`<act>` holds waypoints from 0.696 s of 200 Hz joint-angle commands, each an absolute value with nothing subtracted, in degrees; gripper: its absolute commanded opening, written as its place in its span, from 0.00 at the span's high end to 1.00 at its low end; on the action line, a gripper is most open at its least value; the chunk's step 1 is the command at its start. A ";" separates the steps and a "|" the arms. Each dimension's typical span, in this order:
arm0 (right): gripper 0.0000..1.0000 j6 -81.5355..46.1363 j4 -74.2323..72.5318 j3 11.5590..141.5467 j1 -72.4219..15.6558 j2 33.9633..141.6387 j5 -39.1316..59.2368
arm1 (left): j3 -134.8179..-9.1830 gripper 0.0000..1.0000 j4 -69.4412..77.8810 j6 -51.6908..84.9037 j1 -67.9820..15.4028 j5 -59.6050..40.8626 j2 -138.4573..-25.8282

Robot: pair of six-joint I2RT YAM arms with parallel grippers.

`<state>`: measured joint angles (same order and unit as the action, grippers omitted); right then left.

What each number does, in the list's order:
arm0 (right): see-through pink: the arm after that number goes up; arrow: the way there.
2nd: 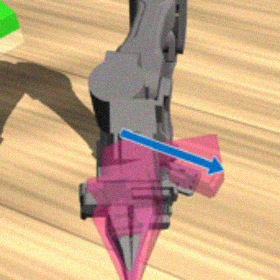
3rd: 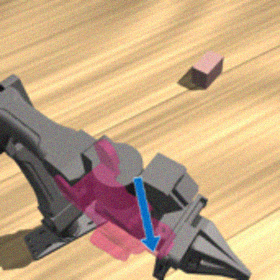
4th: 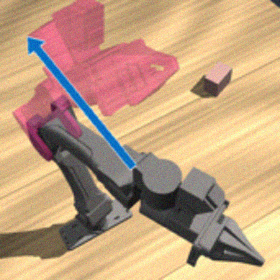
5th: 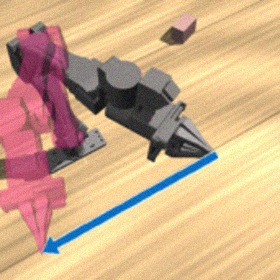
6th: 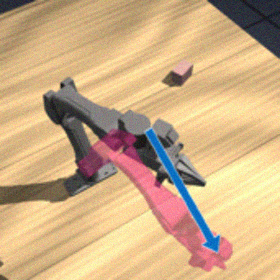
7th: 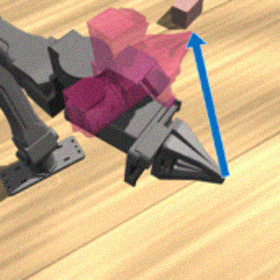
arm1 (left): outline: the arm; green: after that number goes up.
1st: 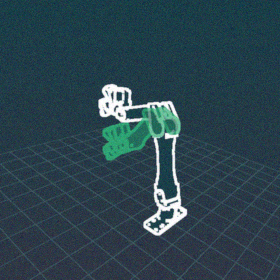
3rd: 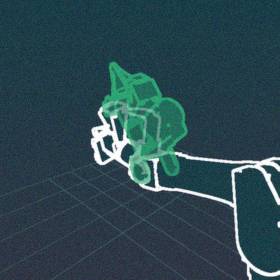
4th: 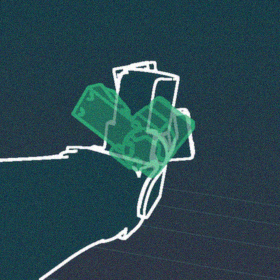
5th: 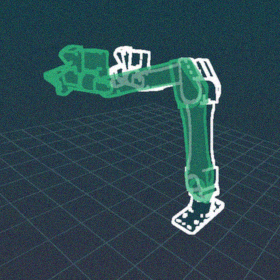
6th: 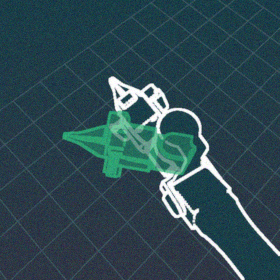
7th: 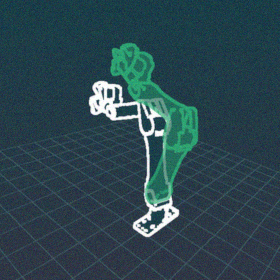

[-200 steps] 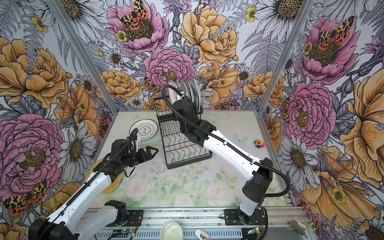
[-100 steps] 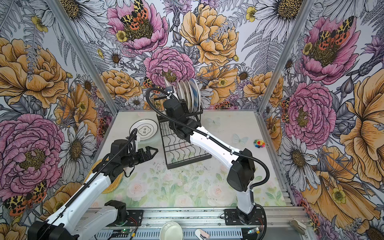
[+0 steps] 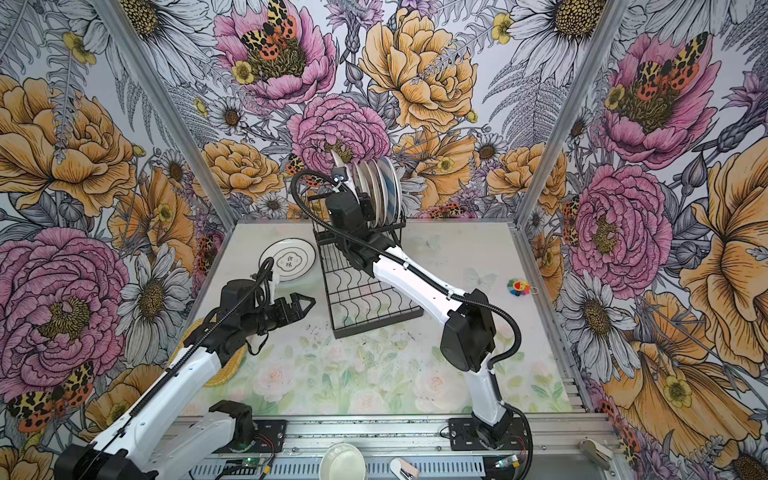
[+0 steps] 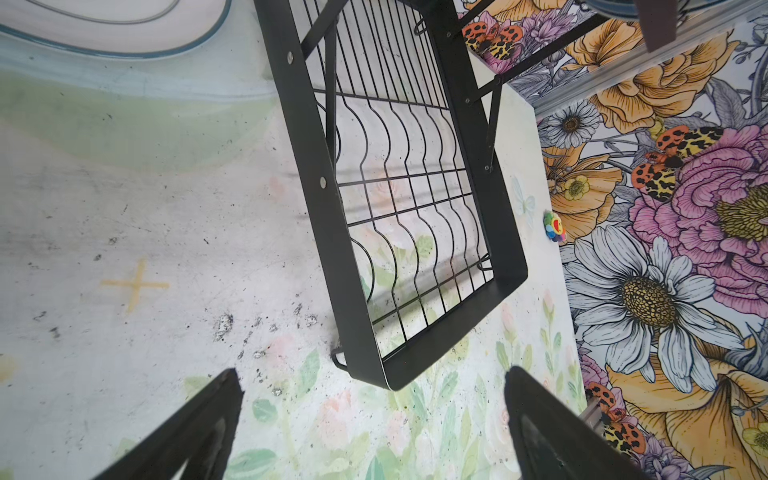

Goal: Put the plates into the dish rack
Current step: 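Lower the red-lettered plate into the rack slot beside the other plates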

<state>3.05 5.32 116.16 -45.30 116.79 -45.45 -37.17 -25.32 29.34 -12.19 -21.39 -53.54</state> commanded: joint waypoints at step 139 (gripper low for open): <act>1.00 0.09 5.58 119.96 -42.80 121.39 -45.01 | -37.09 0.01 -25.42 27.75 -11.64 -20.16 -53.35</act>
<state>1.39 7.05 117.56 -43.03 120.60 -45.21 -37.17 -25.52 29.34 -12.19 -21.39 -53.56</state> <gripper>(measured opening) 0.127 0.987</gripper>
